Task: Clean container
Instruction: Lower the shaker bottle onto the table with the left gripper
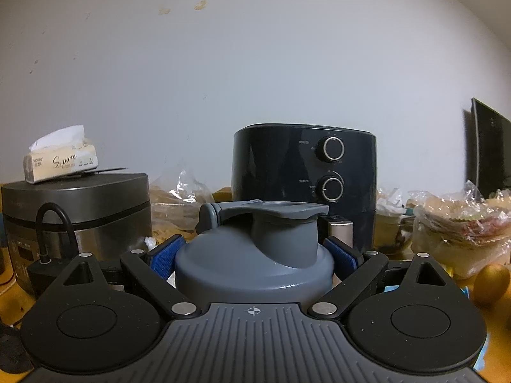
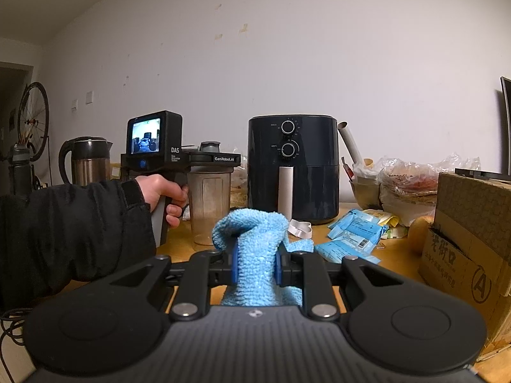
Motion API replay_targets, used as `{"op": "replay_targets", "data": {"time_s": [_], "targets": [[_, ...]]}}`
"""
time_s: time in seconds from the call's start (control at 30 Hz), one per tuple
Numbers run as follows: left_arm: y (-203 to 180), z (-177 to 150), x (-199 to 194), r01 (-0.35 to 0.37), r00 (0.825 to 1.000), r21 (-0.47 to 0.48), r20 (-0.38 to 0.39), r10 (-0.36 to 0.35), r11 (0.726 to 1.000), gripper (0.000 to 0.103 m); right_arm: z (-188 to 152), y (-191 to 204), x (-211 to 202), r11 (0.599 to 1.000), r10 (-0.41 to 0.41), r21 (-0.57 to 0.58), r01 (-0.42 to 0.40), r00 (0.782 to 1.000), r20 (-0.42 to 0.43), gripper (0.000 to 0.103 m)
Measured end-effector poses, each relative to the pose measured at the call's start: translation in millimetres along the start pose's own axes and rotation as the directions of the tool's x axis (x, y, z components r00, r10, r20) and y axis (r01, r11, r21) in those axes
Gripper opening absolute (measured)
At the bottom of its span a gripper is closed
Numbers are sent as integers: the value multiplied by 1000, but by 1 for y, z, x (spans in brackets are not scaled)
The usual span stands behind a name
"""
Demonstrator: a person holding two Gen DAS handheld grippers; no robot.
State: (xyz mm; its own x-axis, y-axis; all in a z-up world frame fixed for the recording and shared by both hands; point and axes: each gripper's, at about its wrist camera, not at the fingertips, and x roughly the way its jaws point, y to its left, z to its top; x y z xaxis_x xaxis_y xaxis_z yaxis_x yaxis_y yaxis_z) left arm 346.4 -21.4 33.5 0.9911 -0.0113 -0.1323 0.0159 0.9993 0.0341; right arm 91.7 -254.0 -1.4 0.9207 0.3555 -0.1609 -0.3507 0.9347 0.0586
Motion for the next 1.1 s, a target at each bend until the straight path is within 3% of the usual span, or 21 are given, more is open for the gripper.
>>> {"op": "replay_targets", "data": {"time_s": [0.3,0.63,0.7,1.1], "targets": [[5,-4,-2,-18,999,-46,30,19,999,95,1,-1,-1,1000,1,-2,-1,1000,2,19],[0,-1,-2,-24,1000,-21,15,24,1000,97,0,-1,-1,1000,15,1,-15,1000,4,19],[-1,-1,-2,-38,999,-12,13,38,999,103,0,-2,-2,1000,12,5,-12,1000,6,19],[-7,1,-9,-54,998,11,7,54,998,103,-1,-2,-6,1000,8,8,-8,1000,12,19]]}}
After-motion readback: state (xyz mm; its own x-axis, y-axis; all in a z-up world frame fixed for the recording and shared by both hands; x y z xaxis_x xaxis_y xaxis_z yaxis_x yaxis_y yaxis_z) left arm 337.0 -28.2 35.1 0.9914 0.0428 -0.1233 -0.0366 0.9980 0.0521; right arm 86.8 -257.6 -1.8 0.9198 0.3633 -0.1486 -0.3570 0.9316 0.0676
